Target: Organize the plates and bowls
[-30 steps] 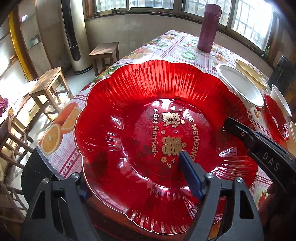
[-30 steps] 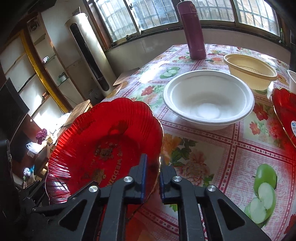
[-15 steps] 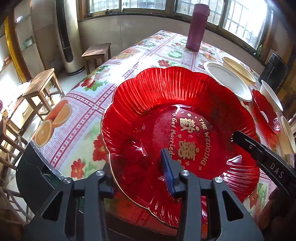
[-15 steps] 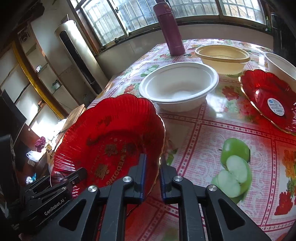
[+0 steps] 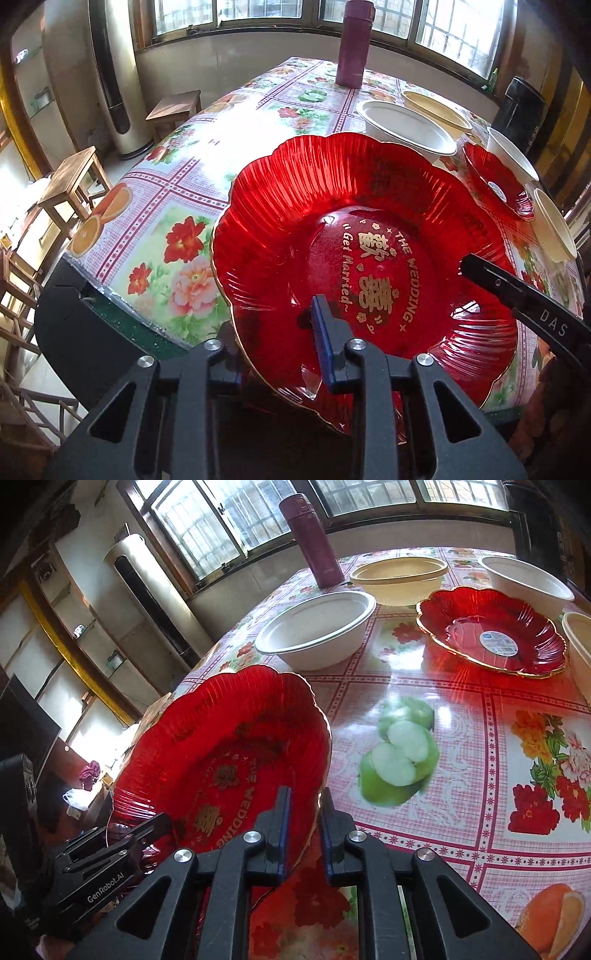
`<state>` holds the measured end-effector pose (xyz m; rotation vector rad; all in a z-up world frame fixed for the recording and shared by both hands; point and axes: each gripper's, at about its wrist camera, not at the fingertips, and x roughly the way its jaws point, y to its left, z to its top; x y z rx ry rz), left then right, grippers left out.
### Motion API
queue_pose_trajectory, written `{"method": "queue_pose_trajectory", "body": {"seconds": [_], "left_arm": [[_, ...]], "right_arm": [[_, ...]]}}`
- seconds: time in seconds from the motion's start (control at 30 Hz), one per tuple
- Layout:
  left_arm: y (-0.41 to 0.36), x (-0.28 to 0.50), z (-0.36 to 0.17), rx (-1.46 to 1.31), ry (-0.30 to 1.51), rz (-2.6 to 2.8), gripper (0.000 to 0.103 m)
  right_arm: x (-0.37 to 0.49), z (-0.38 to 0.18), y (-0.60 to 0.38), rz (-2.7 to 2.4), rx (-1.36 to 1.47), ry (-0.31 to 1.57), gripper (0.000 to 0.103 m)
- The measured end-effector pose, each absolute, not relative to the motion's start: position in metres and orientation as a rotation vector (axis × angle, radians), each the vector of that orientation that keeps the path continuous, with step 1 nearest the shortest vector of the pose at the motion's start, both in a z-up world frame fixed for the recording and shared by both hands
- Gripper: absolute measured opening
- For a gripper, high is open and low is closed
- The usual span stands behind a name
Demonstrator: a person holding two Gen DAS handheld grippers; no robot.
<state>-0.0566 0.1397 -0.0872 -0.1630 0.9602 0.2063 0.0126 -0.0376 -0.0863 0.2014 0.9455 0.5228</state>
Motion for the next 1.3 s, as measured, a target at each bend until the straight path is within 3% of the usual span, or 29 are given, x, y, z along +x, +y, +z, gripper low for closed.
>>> {"method": "queue_pose_trajectory", "body": {"seconds": [0.23,0.3,0.37,0.43,0.47,0.53,0.6,0.63,0.83,1.3], "left_arm": [[0.179,-0.05,-0.092,-0.214,0.961,0.353,0.027],[0.188,-0.054,-0.092,-0.24,0.959,0.383,0.034],[0.192,-0.061,-0.087,-0.237,0.94,0.424,0.043],[0.192,-0.073,-0.073,-0.193,0.871,0.466,0.044],[0.19,-0.08,-0.063,-0.167,0.826,0.48,0.045],[0.183,-0.096,-0.04,-0.11,0.721,0.504,0.055],[0.172,-0.105,-0.016,-0.064,0.62,0.499,0.085],[0.165,-0.108,-0.005,-0.058,0.585,0.463,0.087],[0.105,-0.066,0.018,-0.085,0.625,0.148,0.087],[-0.027,0.073,-0.039,-0.245,1.046,-0.18,0.086]], "right_arm": [[0.028,-0.088,0.01,0.614,0.166,0.984,0.019],[0.031,-0.085,0.018,0.627,0.151,0.986,0.023],[0.03,-0.08,0.014,0.613,0.128,0.96,0.041],[0.028,-0.074,-0.001,0.611,0.157,0.925,0.056],[0.028,-0.07,-0.011,0.614,0.181,0.905,0.057],[0.027,-0.06,-0.035,0.609,0.22,0.856,0.061],[0.026,-0.053,-0.062,0.582,0.242,0.812,0.068],[0.026,-0.05,-0.077,0.57,0.26,0.797,0.07],[0.041,-0.051,-0.156,0.523,0.439,0.773,0.07],[0.1,-0.102,-0.238,0.483,0.859,0.912,0.07]]}}
